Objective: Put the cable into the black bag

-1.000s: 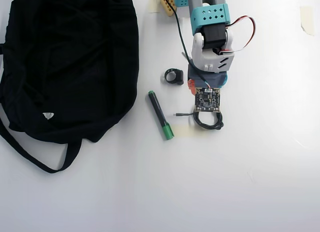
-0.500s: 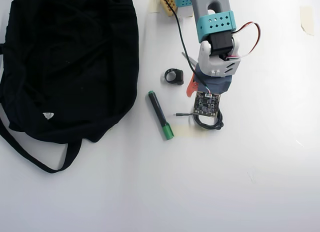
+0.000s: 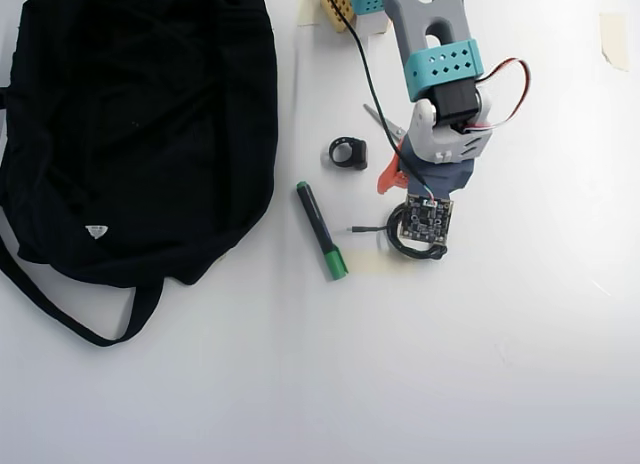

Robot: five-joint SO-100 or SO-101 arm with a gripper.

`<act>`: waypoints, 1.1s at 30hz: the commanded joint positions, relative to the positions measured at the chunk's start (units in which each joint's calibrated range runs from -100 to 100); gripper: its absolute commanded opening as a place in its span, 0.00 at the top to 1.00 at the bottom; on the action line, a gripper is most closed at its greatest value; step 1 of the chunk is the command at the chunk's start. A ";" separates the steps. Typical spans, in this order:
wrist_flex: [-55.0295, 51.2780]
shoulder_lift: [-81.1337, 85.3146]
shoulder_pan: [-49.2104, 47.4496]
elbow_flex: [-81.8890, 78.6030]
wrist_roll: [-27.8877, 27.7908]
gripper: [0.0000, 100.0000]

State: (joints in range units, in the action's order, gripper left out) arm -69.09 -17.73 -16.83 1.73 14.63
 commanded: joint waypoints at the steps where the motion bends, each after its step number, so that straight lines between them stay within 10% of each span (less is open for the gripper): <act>1: 0.01 -0.37 -0.08 3.48 1.58 0.73; 33: 0.35 -18.96 3.29 17.95 2.21 0.68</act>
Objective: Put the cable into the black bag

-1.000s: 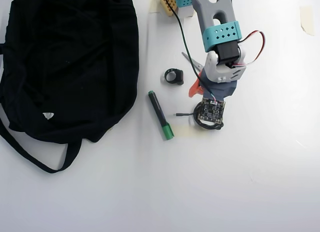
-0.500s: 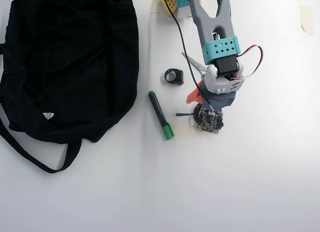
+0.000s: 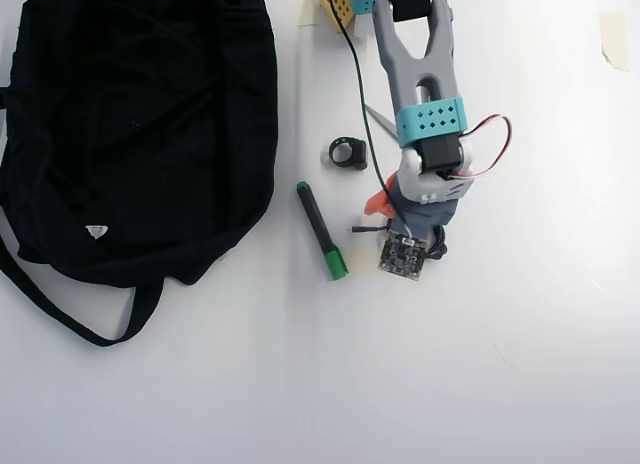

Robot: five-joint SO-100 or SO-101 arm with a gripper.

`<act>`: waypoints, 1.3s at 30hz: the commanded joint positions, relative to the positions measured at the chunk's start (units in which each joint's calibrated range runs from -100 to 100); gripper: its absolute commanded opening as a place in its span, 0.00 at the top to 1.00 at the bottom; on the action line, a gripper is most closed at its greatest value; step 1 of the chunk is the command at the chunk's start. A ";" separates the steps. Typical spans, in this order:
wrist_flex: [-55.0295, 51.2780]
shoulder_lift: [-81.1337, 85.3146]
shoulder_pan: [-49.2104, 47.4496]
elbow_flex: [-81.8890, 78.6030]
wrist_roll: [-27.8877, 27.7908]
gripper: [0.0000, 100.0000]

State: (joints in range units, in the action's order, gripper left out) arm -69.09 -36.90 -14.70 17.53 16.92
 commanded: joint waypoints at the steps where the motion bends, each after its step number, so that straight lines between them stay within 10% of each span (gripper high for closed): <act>1: 0.44 0.06 1.38 2.15 -0.09 0.68; 22: 3.37 -3.35 1.76 1.43 -0.30 0.70; 39: 2.76 -3.35 1.76 1.25 -0.30 0.98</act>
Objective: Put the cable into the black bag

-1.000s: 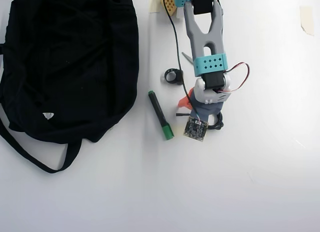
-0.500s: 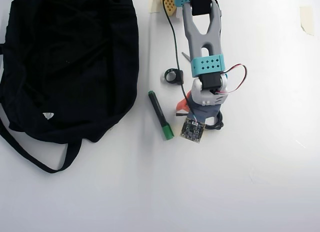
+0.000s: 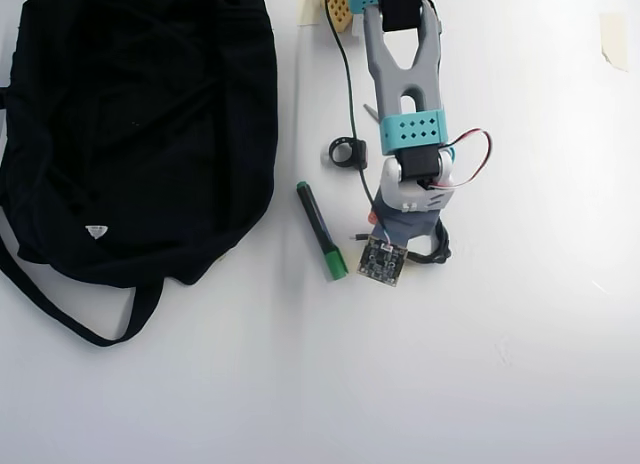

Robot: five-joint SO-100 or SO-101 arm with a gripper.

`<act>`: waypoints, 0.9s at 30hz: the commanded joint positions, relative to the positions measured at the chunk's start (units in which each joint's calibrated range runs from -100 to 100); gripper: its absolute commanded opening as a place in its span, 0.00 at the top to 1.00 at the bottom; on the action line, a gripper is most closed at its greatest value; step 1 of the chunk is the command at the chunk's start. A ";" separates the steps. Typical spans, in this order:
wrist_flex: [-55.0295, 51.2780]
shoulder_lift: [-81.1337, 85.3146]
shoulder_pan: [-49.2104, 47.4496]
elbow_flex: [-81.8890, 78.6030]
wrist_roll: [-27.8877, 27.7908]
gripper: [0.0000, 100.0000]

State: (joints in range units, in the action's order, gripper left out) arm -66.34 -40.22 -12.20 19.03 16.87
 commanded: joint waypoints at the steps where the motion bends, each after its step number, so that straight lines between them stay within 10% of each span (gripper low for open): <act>1: 0.02 -0.02 -0.74 -0.25 -0.30 0.98; 14: -0.24 1.05 -0.82 -0.16 -1.20 0.98; 27: -24.02 1.39 -2.24 17.09 -4.24 0.98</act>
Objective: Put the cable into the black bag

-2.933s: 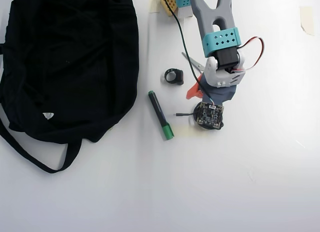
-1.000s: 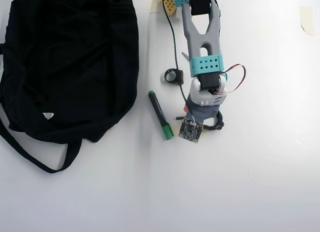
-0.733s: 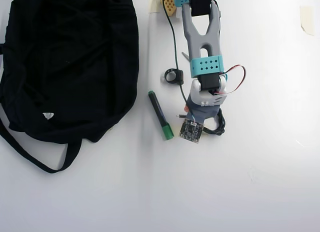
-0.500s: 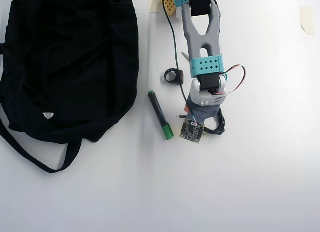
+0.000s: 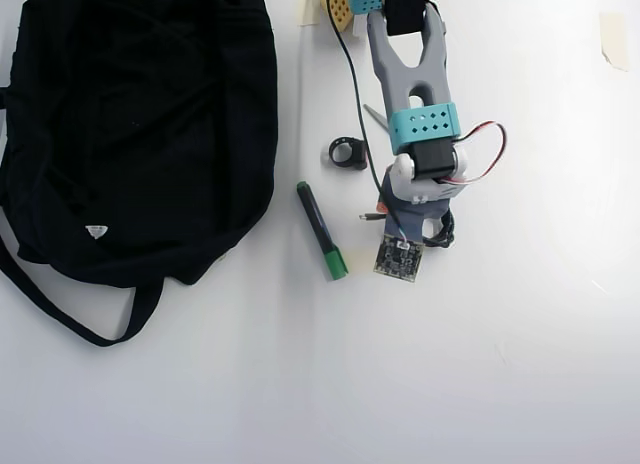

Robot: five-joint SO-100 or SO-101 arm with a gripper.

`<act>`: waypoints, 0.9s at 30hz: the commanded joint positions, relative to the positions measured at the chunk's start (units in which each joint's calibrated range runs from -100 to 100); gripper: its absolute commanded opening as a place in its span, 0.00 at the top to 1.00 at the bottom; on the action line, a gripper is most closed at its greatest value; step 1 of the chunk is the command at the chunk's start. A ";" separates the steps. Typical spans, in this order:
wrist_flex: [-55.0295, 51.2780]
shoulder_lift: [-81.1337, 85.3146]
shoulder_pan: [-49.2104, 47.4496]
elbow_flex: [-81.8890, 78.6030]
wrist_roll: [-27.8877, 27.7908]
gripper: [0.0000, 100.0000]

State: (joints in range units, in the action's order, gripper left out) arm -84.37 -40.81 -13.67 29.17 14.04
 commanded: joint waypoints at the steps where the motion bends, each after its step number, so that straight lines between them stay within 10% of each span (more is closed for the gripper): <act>1: -7.53 1.97 -0.77 8.30 -1.98 0.98; 27: -15.03 27.53 5.36 -9.85 -13.99 0.98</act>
State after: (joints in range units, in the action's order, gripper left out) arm -97.77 -21.13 -9.70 23.58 1.20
